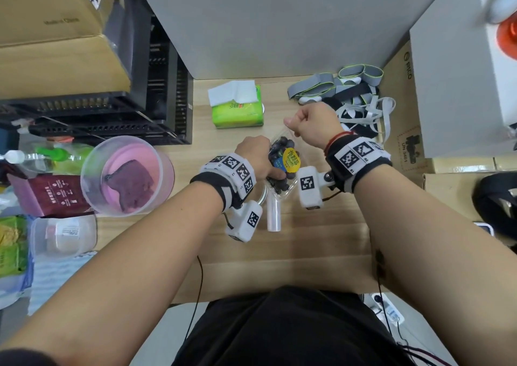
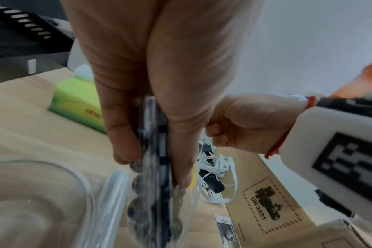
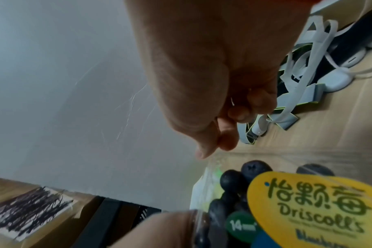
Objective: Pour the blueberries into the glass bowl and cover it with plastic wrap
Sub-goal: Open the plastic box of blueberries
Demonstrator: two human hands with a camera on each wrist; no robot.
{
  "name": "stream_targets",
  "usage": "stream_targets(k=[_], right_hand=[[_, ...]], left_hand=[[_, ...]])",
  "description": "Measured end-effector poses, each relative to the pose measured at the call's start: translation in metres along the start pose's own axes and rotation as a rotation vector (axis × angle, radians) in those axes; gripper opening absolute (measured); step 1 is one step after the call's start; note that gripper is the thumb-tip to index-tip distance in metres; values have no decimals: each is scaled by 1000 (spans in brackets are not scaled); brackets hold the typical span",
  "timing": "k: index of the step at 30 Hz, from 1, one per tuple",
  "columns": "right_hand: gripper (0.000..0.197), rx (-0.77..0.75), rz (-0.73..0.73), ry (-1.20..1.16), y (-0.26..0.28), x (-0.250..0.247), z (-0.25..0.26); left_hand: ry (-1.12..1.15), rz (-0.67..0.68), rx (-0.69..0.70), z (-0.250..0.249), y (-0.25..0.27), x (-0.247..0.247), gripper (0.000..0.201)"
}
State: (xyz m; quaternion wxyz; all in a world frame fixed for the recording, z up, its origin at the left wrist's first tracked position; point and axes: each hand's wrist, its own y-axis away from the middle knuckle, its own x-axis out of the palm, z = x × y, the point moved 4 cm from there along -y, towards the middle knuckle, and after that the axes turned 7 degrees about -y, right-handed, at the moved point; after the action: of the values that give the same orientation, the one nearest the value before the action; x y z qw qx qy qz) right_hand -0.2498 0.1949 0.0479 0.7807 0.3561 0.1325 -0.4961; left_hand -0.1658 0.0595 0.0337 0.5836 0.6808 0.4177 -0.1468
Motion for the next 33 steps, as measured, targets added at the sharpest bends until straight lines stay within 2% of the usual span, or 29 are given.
stream_targets(k=[4, 7, 11, 14, 16, 19, 23, 25, 28, 30, 33], right_hand=[[35, 29, 3, -7, -1, 2, 0], [35, 180, 14, -144, -4, -6, -8], [25, 420, 98, -417, -1, -9, -18], [23, 497, 146, -517, 3, -12, -28], [27, 489, 146, -494, 6, -15, -30], [26, 481, 158, -448, 7, -19, -33], [28, 513, 217, -411, 5, -13, -42], [27, 460, 202, -444, 4, -10, -39], [31, 269, 130, -379, 4, -11, -28], [29, 157, 125, -258, 5, -10, -22], [30, 136, 113, -71, 4, -8, -27]], left_hand=[[-98, 13, 31, -6, 0, -7, 58], [-8, 28, 39, -1, -1, -8, 58], [73, -10, 84, 2, -1, -8, 47], [144, -29, 104, 4, 0, -12, 46], [231, -30, 96, 6, 1, -13, 53], [383, -15, 96, 11, 0, -9, 80], [518, 8, 99, 16, -1, -3, 79], [533, -28, 69, 19, -3, -3, 91], [534, -107, 21, 26, -13, -4, 106], [503, -147, 9, 22, -10, -13, 105], [426, -204, -7, 20, -9, -23, 83]])
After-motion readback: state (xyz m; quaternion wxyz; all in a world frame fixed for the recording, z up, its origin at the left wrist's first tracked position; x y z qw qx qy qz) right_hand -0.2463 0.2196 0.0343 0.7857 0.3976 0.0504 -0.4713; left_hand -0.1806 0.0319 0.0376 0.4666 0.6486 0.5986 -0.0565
